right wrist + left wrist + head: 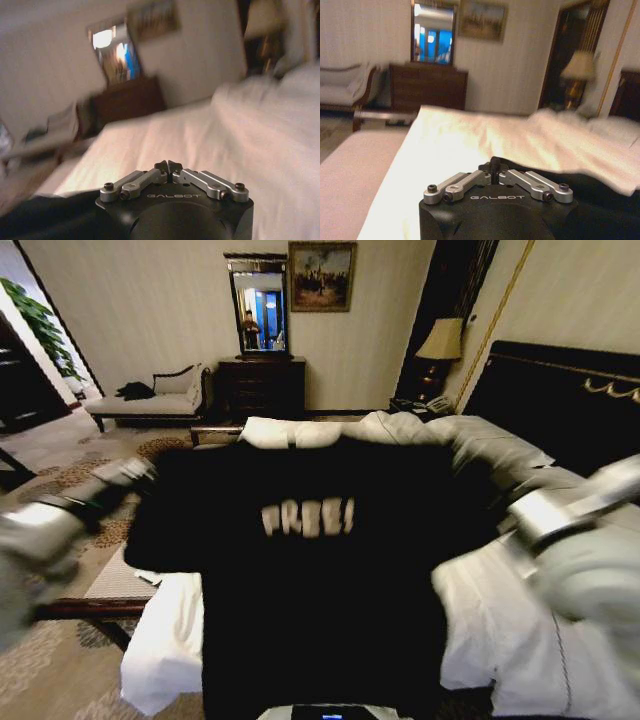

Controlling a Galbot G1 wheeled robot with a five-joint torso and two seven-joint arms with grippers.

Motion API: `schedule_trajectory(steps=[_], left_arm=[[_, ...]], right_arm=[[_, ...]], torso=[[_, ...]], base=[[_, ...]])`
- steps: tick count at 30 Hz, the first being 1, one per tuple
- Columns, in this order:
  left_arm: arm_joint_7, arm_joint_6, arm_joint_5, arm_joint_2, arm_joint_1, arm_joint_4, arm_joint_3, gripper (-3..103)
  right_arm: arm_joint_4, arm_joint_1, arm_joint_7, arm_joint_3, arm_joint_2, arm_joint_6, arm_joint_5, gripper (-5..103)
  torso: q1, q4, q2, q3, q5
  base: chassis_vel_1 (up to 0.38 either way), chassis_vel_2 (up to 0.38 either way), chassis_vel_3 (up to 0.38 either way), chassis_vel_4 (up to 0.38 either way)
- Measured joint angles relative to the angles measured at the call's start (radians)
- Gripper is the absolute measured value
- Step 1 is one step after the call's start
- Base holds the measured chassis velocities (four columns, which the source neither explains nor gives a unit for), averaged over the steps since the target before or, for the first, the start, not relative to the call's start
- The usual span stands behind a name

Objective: Fold the clothes on the bed.

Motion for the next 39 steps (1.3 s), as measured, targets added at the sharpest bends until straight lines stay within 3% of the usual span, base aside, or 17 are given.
schedule_trajectory(steps=[1,2,3,6,7,11,13,16,26,33,37,39], left_arm=[[0.004,-0.007,0.055,-0.007,-0.027,0.033,0.077,2],[0.004,-0.007,0.055,-0.007,-0.027,0.033,0.077,2],[0.007,-0.012,0.092,-0.014,-0.054,0.061,0.139,2],[0.018,-0.028,0.196,-0.052,-0.171,0.177,0.330,2],[0.018,-0.028,0.196,-0.052,-0.171,0.177,0.330,2],[0.027,-0.059,0.263,-0.132,-0.316,0.365,0.474,2],[0.028,-0.063,0.272,-0.145,-0.334,0.389,0.489,2],[0.040,-0.087,0.326,-0.230,-0.448,0.534,0.576,2],[0.088,-0.172,0.420,-0.391,-0.665,0.827,0.695,2],[0.136,-0.236,0.493,-0.469,-0.722,0.980,0.722,2],[0.151,-0.248,0.566,-0.520,-0.727,1.115,0.744,2],[0.151,-0.248,0.570,-0.525,-0.727,1.126,0.745,2]], right_arm=[[-0.043,0.011,-0.009,-0.059,0.017,0.000,-0.026,0],[-0.043,0.011,-0.009,-0.059,0.017,0.000,-0.026,0],[-0.082,0.026,-0.027,-0.105,0.031,0.004,-0.050,0],[-0.232,0.095,-0.119,-0.250,0.071,0.038,-0.164,0],[-0.232,0.095,-0.119,-0.250,0.071,0.038,-0.164,0],[-0.428,0.207,-0.222,-0.383,0.122,0.087,-0.270,0],[-0.458,0.225,-0.234,-0.399,0.130,0.095,-0.283,0],[-0.635,0.352,-0.297,-0.496,0.187,0.142,-0.350,0],[-0.976,0.589,-0.358,-0.610,0.315,0.223,-0.428,0],[-1.126,0.654,-0.432,-0.656,0.386,0.273,-0.483,0],[-1.260,0.658,-0.459,-0.696,0.454,0.300,-0.553,0],[-1.271,0.658,-0.460,-0.698,0.462,0.301,-0.560,0]], torso=[[0.000,0.0004,0.000,0.000,-0.0001],[0.000,0.0004,0.000,0.000,-0.0001],[0.000,0.0007,0.000,0.000,-0.0001],[0.000,0.0009,0.000,0.000,0.0000],[0.000,0.0009,0.000,0.000,0.0000],[0.000,0.0002,0.000,0.000,0.0005],[0.000,0.0004,0.000,0.000,0.0006],[0.000,0.0007,0.000,0.000,0.0002],[0.001,0.0005,0.000,0.000,0.0004],[0.000,0.0006,0.000,0.000,0.0001],[0.000,0.0005,0.000,0.000,0.0002],[0.000,0.0005,0.000,0.000,0.0001]], base=[[0.000,0.000,0.000,0.000],[0.000,0.000,0.000,0.000],[0.000,0.000,0.000,0.000],[0.000,0.000,0.000,0.000],[0.000,0.000,0.000,0.000],[0.000,0.000,0.000,0.000],[0.000,0.000,0.000,0.000],[0.000,0.000,0.000,0.000],[0.000,0.000,0.000,0.000],[0.000,0.000,0.000,0.000],[0.000,0.000,0.000,0.000],[0.000,0.000,0.000,0.000]])
